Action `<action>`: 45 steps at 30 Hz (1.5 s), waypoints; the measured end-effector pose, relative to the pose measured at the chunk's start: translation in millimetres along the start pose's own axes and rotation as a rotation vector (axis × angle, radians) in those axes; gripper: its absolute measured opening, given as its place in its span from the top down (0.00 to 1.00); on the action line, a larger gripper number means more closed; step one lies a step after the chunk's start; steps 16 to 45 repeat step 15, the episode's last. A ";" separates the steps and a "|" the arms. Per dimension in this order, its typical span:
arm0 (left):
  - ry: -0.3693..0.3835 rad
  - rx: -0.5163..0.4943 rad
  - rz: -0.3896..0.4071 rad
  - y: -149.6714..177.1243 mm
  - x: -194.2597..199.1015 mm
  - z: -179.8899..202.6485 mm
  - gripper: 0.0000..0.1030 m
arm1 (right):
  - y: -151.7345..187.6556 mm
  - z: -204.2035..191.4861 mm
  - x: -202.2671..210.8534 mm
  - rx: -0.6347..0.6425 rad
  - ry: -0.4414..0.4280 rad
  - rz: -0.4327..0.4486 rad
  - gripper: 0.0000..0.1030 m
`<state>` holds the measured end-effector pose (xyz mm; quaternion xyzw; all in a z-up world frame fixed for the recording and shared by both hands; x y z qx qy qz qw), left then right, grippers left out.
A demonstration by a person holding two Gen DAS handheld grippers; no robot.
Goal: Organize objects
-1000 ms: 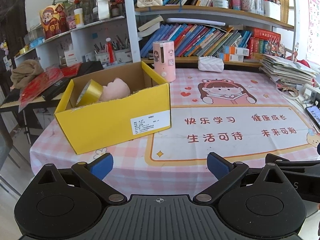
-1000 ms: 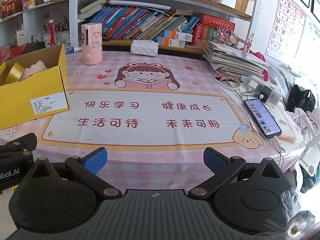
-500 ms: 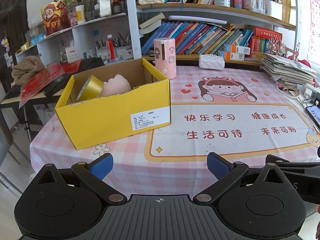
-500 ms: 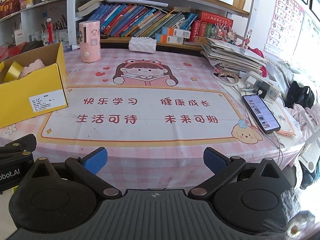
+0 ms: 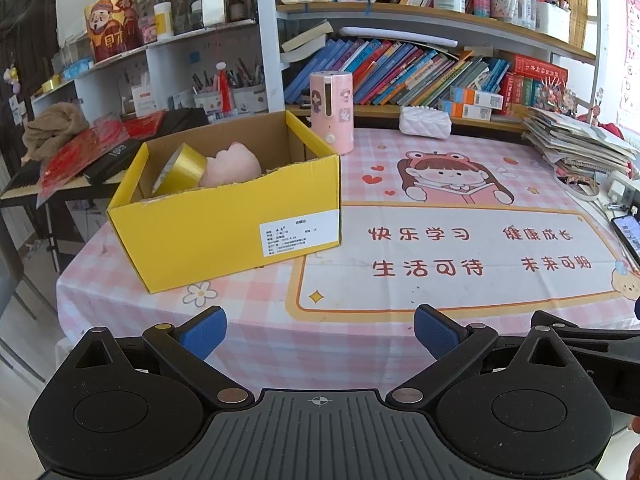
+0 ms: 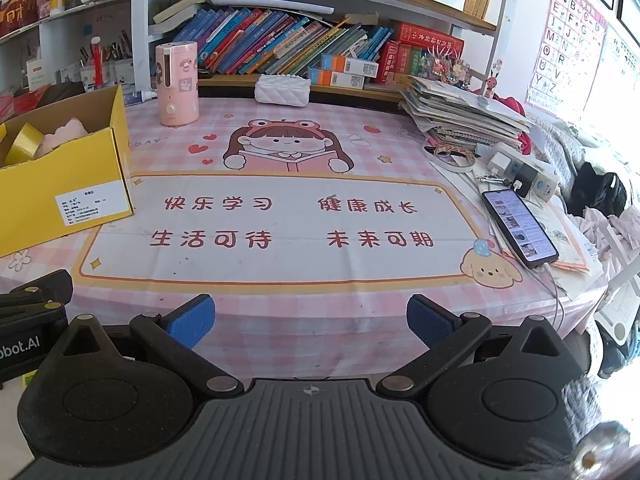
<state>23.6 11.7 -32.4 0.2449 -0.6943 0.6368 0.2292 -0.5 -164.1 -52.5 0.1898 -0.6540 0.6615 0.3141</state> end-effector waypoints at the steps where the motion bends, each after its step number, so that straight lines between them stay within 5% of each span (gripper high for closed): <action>1: -0.001 0.001 0.001 -0.1 0.0 0.1 0.02 | -0.2 -0.3 -0.1 -0.001 -0.001 0.000 0.00; 45: -0.003 0.000 0.003 -1.3 -1.0 1.1 0.02 | -0.7 -1.8 -0.6 -0.002 -0.002 -0.001 0.00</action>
Point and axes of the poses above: each gripper's, at about its wrist camera, not at the fingertips, and x roughly against the way its jaws point, z to its right, y to its underside, the point moved 6 cm from there along -x, roughly the way its jaws point, and after that the axes turned 3 degrees about -y, right-handed, at the moved point
